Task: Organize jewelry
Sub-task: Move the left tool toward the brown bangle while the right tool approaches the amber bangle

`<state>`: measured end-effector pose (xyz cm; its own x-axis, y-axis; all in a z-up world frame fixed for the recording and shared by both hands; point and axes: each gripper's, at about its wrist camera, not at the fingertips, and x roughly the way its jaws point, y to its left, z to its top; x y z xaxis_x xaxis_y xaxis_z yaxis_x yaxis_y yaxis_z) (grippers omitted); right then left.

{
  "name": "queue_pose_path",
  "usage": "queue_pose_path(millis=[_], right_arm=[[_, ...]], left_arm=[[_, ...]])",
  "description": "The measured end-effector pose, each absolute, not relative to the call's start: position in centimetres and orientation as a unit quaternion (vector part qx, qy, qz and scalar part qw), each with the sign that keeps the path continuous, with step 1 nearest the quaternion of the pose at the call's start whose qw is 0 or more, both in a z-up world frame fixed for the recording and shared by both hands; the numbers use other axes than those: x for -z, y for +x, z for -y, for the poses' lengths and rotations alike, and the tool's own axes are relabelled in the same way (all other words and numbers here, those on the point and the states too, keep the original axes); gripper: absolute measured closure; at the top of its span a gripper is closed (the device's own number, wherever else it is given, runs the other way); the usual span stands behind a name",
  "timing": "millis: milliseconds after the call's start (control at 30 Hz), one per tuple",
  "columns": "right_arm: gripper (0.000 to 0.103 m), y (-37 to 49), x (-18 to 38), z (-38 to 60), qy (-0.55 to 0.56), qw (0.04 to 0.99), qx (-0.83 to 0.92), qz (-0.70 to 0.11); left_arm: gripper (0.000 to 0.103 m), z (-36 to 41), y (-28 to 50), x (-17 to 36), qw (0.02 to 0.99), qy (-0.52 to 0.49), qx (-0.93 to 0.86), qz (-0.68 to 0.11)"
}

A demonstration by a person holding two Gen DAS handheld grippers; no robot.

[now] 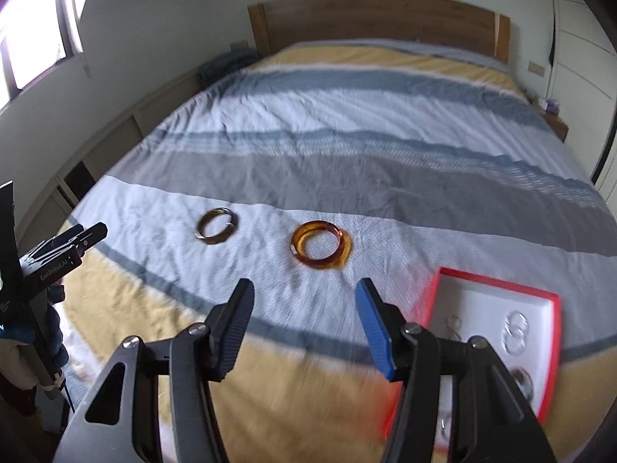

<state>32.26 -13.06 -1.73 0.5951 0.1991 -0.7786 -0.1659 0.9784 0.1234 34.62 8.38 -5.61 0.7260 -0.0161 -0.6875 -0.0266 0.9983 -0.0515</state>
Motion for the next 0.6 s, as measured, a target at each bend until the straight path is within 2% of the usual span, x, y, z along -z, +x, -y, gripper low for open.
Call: queue_pose_path(millis=[300, 600], right_arm=[[0.050, 42.2, 9.1, 13.3, 0.016, 0.869, -0.091, -0.487], [0.051, 45.3, 14.2, 13.1, 0.020, 0.849, -0.095, -0.519]], left_arm=[[0.037, -7.1, 43.9, 12.7, 0.908, -0.002, -0.003, -0.419], [0.044, -7.0, 47.2, 17.3, 0.892, 0.013, 0.004, -0.452]])
